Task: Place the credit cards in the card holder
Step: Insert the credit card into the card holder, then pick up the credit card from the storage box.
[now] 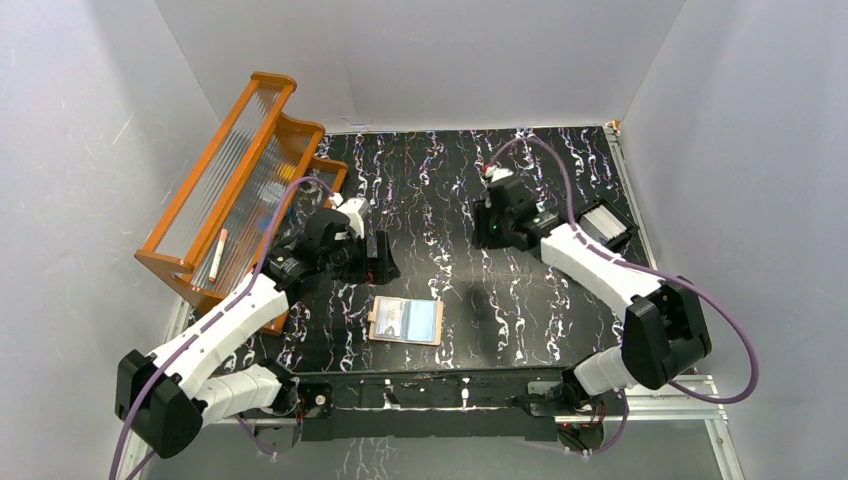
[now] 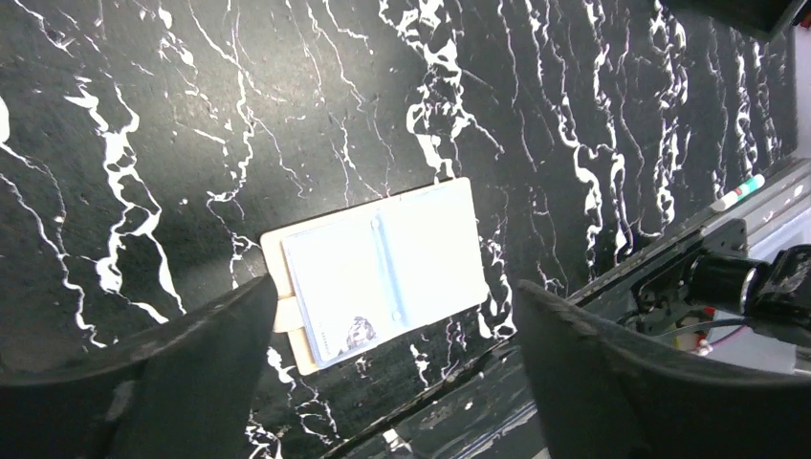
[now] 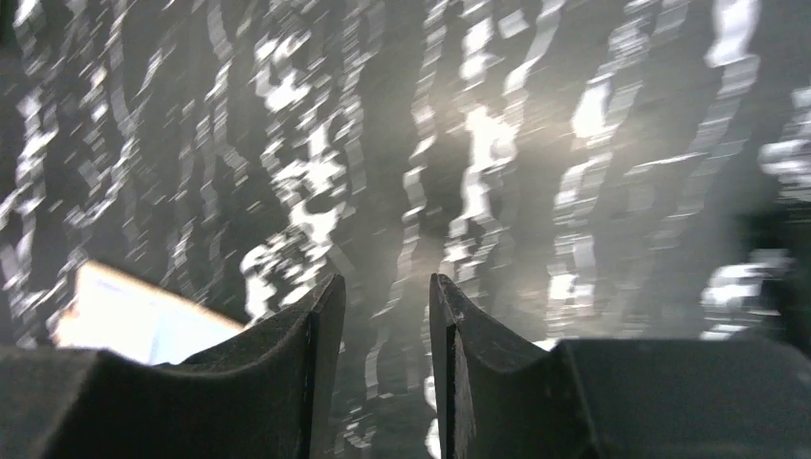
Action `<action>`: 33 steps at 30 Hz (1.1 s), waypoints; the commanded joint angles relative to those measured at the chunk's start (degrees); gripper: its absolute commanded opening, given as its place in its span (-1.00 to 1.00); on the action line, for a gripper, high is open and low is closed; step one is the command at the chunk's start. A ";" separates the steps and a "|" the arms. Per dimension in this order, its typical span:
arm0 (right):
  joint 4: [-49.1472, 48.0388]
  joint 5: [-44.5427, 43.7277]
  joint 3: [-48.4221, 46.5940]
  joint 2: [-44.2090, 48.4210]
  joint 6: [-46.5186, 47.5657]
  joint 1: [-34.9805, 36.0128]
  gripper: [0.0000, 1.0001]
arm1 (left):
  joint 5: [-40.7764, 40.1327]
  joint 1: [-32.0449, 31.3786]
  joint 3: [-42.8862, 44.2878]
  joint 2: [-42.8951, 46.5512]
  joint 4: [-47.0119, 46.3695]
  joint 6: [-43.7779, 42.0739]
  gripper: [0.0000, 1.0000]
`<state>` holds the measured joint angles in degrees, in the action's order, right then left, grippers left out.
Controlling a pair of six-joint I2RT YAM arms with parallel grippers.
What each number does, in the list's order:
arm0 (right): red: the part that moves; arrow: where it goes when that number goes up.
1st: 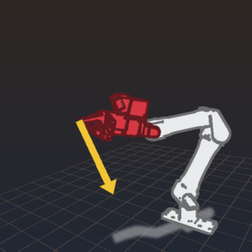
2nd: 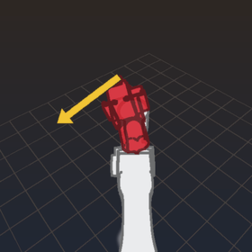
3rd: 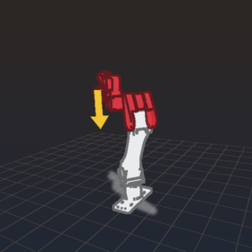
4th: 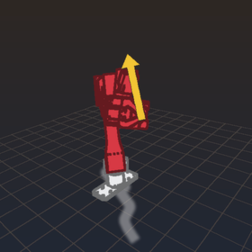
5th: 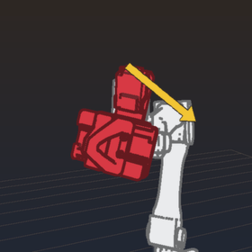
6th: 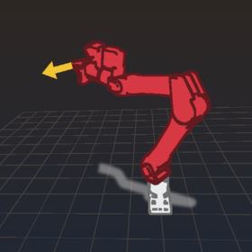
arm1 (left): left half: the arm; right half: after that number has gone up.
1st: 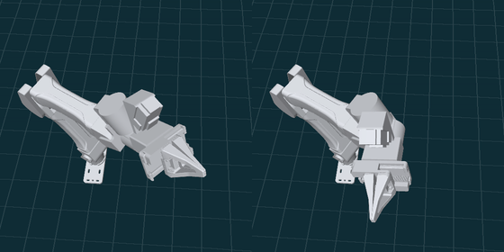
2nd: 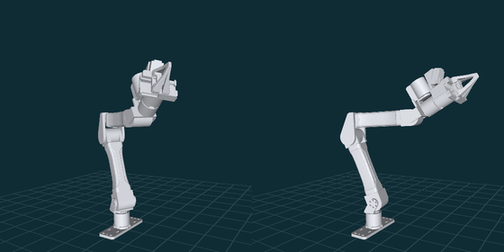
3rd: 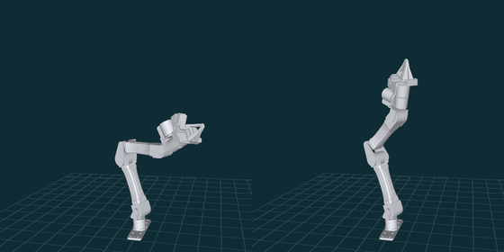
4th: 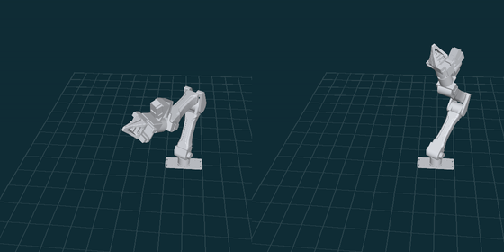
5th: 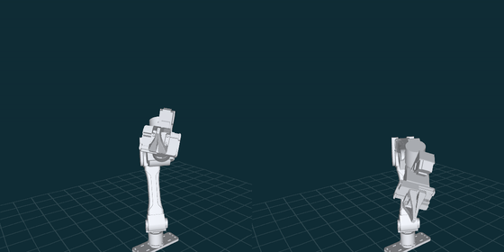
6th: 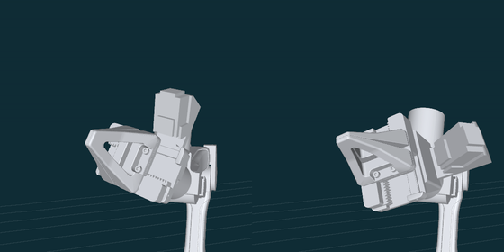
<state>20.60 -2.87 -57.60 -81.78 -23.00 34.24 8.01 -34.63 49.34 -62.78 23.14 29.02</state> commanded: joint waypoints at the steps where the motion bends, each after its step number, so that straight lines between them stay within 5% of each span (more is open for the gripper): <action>1: 9.03 -16.69 -7.49 2.07 13.26 -5.84 -0.06 | -0.54 -0.17 2.92 2.14 4.28 -4.93 0.97; 8: 5.87 -26.25 -9.73 -0.17 31.07 -17.99 -0.06 | -0.77 -0.17 1.01 2.62 3.29 -8.21 0.97; 15: 0.27 -26.79 -8.42 -3.70 42.55 -26.83 -0.04 | 0.89 -0.22 -4.92 6.49 -1.42 -14.75 0.97; 33: -6.32 -33.94 -9.60 -19.17 55.00 -31.96 0.03 | 0.48 -0.09 -4.25 6.99 -0.02 -17.94 0.97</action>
<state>20.03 -32.34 -65.19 -99.04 28.58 3.31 8.38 -34.63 44.49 -57.23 22.74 12.29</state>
